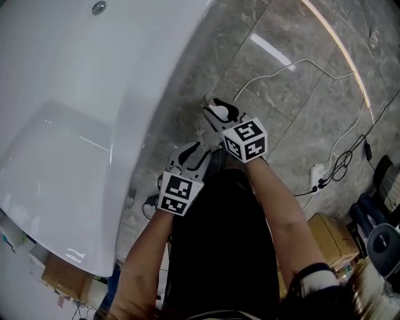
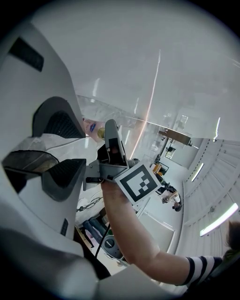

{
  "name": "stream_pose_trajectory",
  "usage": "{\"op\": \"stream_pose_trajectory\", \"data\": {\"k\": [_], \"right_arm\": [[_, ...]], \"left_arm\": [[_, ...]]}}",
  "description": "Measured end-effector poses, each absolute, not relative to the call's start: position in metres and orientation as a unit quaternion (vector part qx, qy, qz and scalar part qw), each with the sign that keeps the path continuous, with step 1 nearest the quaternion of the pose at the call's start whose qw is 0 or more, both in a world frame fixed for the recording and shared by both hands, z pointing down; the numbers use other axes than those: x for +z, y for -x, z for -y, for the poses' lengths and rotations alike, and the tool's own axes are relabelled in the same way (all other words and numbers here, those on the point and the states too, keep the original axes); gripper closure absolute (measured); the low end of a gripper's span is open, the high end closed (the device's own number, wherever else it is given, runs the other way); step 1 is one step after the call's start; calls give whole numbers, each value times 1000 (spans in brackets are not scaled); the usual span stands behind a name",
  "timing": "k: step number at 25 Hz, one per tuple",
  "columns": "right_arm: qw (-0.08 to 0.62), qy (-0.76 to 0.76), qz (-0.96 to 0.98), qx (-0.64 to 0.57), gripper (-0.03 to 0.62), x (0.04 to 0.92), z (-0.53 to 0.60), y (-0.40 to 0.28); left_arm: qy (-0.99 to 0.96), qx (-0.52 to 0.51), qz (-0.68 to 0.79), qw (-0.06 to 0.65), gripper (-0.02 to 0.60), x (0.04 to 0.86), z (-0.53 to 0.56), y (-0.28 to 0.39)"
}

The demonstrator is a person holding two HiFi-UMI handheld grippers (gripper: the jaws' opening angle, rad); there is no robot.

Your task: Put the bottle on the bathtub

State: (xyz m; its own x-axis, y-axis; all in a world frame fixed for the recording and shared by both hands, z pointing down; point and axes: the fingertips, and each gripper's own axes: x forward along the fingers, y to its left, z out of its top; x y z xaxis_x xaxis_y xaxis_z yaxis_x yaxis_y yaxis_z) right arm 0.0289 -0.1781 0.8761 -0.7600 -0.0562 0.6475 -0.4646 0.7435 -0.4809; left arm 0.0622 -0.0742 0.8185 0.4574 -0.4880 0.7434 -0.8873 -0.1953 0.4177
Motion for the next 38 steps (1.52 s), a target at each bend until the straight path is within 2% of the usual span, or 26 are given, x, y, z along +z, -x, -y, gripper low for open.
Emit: {"op": "stream_pose_trajectory", "data": {"k": [14, 18, 38], "right_arm": [[342, -124, 883, 297, 417, 879, 167, -31], [355, -127, 880, 290, 389, 876, 168, -33], [348, -188, 869, 298, 370, 831, 177, -58]], "left_arm": [[-751, 232, 444, 429, 433, 817, 81, -63], [-754, 234, 441, 427, 433, 812, 79, -65], [-750, 232, 461, 415, 433, 768, 80, -63]]}}
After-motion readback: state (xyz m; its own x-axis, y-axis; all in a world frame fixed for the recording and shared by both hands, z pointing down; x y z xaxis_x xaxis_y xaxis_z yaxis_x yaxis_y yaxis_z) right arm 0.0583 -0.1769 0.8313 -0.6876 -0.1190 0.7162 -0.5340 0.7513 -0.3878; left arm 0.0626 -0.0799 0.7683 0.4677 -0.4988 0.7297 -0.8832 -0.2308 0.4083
